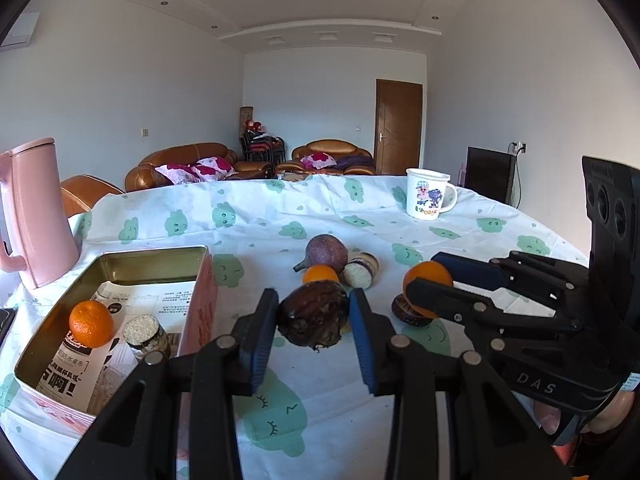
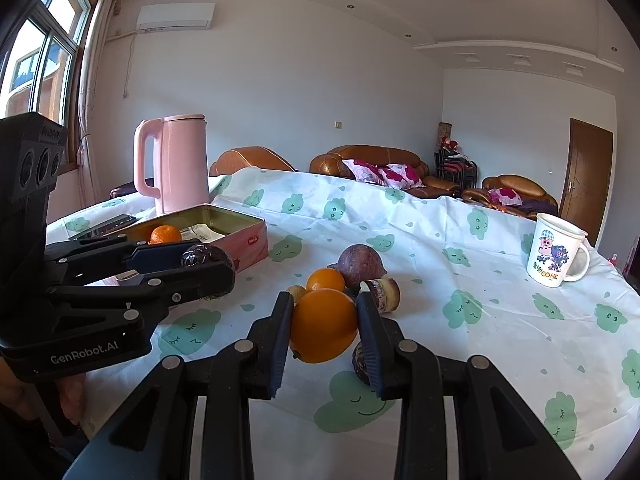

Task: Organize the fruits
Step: 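Carry the passion fruit and orange into the tin box and open both tools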

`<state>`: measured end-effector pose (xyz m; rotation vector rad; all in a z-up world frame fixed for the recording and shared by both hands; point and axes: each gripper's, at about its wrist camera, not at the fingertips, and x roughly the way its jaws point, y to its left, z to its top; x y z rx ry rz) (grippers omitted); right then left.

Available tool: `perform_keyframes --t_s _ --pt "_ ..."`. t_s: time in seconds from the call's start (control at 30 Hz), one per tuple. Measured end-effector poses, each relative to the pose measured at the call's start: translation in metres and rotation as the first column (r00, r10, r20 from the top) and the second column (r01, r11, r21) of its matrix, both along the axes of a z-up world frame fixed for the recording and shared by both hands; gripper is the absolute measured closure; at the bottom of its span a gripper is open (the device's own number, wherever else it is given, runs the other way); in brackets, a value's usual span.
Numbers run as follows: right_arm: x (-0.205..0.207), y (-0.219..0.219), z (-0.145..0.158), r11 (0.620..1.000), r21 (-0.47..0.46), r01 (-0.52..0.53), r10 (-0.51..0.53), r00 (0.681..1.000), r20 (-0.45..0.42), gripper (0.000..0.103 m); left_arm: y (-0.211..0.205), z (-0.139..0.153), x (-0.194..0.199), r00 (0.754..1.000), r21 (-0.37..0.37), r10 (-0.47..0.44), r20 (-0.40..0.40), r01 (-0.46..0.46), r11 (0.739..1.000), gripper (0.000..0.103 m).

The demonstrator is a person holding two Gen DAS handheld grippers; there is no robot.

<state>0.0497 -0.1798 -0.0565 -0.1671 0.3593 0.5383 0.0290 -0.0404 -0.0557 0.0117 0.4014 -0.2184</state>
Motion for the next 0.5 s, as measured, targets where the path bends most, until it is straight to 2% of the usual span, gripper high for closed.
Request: perform_keyframes --t_s 0.5 --pt "-0.014 -0.004 0.004 0.999 0.03 -0.023 0.021 0.997 0.077 0.068 0.001 0.005 -0.014 0.997 -0.009 0.011 0.079 -0.01 1.0 0.065"
